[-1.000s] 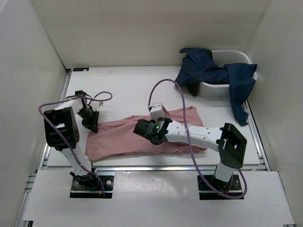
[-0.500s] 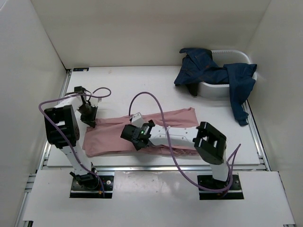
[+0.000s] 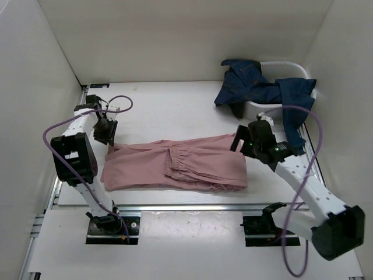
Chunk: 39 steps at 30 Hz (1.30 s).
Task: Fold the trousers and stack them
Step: Fold the trousers
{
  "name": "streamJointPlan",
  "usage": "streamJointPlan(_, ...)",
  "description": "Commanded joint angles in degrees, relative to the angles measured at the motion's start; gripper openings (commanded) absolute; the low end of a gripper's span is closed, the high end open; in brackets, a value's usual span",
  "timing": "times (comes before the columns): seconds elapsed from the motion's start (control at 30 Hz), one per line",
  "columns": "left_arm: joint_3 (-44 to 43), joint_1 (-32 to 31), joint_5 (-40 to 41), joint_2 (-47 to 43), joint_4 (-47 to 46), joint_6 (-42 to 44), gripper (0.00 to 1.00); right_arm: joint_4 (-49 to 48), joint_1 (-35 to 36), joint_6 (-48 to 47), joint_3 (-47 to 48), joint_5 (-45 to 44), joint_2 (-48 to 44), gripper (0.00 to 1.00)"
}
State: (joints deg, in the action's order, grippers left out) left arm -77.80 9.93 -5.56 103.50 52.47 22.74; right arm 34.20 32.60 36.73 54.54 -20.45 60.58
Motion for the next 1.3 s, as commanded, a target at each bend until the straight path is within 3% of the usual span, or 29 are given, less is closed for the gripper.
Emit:
streamJointPlan(0.0, -2.00, 0.00, 0.64, -2.87, 1.85, -1.12, 0.47, -5.70, -12.97, -7.00, -10.49, 23.64, 1.47, 0.99)
streamJointPlan(0.07, -2.61, 0.00, 0.64, -2.35, 2.55, -1.12, 0.50, -9.75, -19.81, -8.77, -13.22, 31.76, 2.08, 0.99)
streamJointPlan(0.2, -1.40, 0.00, 0.64, -2.34, 4.74, -0.07, 0.52, -15.91, -24.16, -12.90, -17.54, 43.20, 6.03, 0.99)
streamJointPlan(0.4, 6.25, 0.00, 1.26, -2.17, 3.18, -0.07, 0.52, -18.02, -24.78, -12.91, -22.37, 42.07, 11.22, 0.99)
streamJointPlan(0.57, 8.01, 0.00, 2.49, -2.17, 0.62, -0.59, 0.58, -23.03, -25.92, -11.86, -25.36, 43.29, 17.45, 0.99)
streamJointPlan(0.67, 8.01, 0.00, 2.49, -2.17, 0.62, -1.12, 0.59, -24.87, -26.44, -11.86, -25.36, 46.72, 20.71, 0.76)
streamJointPlan(0.7, 8.01, 0.00, 2.49, -2.17, 0.62, -1.12, 0.59, -24.88, -26.45, -11.86, -24.76, 47.77, 21.24, 0.50)
streamJointPlan(0.77, 7.41, 0.00, 1.96, -2.77, 0.62, -1.12, 0.59, -23.57, -30.13, -12.64, -24.05, 50.14, 21.25, 0.20)
streamJointPlan(0.8, 6.44, 0.00, 1.26, -3.39, 2.01, -0.60, 0.61, -20.34, -31.79, -13.17, -23.44, 51.63, 20.29, 0.00)
streamJointPlan(0.87, 3.90, 0.00, -2.76, -3.92, 3.77, -0.59, 0.63, -14.45, -37.41, -16.40, -18.98, 51.65, 16.96, 0.00)
streamJointPlan(0.9, 2.93, 0.00, -4.00, -3.92, 4.57, -0.59, 0.64, -7.02, -41.09, -17.73, -16.60, 50.43, 15.64, 0.00)
streamJointPlan(0.97, 1.43, 0.00, -6.38, -3.92, 5.98, -0.59, 0.66, -0.74, -42.18, -19.41, -11.50, 43.27, 10.98, 0.00)
streamJointPlan(1.03, 0.63, 0.00, -7.00, -3.92, 6.68, -0.59, 0.66, 10.41, -41.57, -20.82, -0.10, 36.83, 9.13, 0.00)
streamJointPlan(1.13, 1.33, -2.72, -7.71, -3.23, 6.68, -0.59, 0.67, 25.53, -37.01, -21.88, 19.15, 20.32, 9.55, 0.00)
streamJointPlan(1.23, 3.18, -7.11, -8.85, -1.38, 6.68, -0.59, 0.67, 39.16, -28.06, -20.48, 36.34, 8.02, 15.78, 0.00)
streamJointPlan(1.27, 3.18, -8.34, -9.46, -0.85, 6.16, -1.12, 0.67, 41.46, -20.98, -18.21, 39.03, 4.57, 17.54, 0.00)
